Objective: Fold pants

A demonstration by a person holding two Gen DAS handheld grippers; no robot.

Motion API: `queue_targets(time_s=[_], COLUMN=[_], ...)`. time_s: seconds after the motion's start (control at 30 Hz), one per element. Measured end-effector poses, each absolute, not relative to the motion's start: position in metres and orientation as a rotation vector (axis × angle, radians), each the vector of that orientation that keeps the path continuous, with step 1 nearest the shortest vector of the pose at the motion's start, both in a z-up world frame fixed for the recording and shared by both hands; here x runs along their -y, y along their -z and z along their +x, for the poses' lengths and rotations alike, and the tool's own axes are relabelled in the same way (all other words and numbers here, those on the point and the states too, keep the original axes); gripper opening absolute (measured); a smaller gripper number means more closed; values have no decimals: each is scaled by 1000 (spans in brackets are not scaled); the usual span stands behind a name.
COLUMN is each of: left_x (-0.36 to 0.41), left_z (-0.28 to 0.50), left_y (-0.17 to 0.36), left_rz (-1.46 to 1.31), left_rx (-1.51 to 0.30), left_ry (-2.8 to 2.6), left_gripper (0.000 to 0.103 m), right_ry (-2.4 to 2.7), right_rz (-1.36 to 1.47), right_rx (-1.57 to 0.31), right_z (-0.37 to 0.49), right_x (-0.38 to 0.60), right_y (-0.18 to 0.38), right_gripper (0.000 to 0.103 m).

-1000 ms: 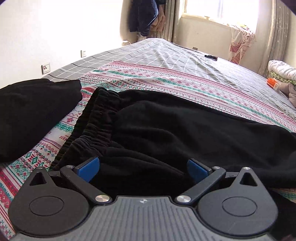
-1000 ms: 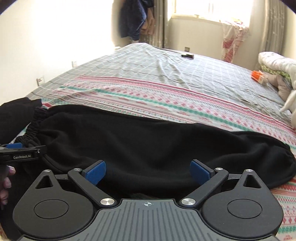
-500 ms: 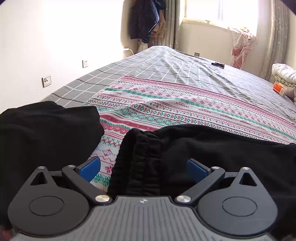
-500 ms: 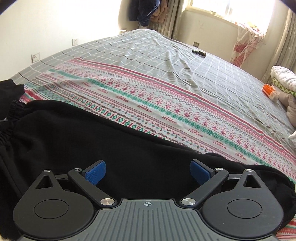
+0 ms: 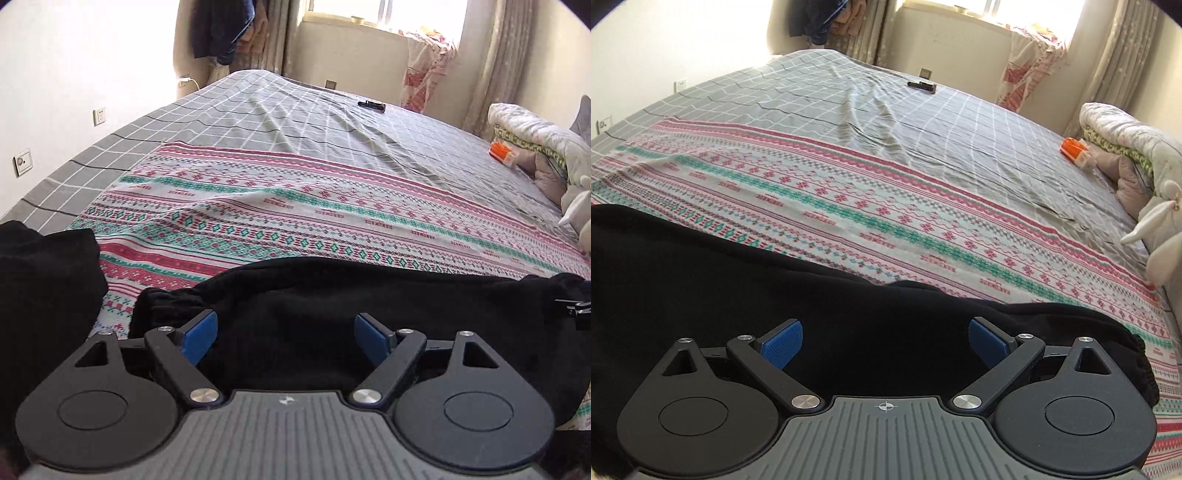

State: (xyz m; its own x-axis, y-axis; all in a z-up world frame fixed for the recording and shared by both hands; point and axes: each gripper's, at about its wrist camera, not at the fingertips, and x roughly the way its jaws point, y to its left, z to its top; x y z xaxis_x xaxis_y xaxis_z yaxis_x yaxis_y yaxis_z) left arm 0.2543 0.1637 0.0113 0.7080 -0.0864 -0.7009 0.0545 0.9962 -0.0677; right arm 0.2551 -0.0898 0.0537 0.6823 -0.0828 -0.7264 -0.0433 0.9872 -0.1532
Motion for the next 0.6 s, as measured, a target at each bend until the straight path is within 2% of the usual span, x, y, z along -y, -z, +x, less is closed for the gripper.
queue_targets(time_s=[0.23, 0.6], left_x=[-58, 148], left_z=[271, 329], left_y=[-6, 5], left_rz=[144, 206], left_rx=[-806, -820], left_ry=[190, 476], left_gripper=[96, 97], right_ry=[196, 376], right_rz=[-77, 125], right_rx=[-845, -792], right_z=[216, 175], right_x=[214, 375], right_y=[-39, -5], right_gripper=[98, 98])
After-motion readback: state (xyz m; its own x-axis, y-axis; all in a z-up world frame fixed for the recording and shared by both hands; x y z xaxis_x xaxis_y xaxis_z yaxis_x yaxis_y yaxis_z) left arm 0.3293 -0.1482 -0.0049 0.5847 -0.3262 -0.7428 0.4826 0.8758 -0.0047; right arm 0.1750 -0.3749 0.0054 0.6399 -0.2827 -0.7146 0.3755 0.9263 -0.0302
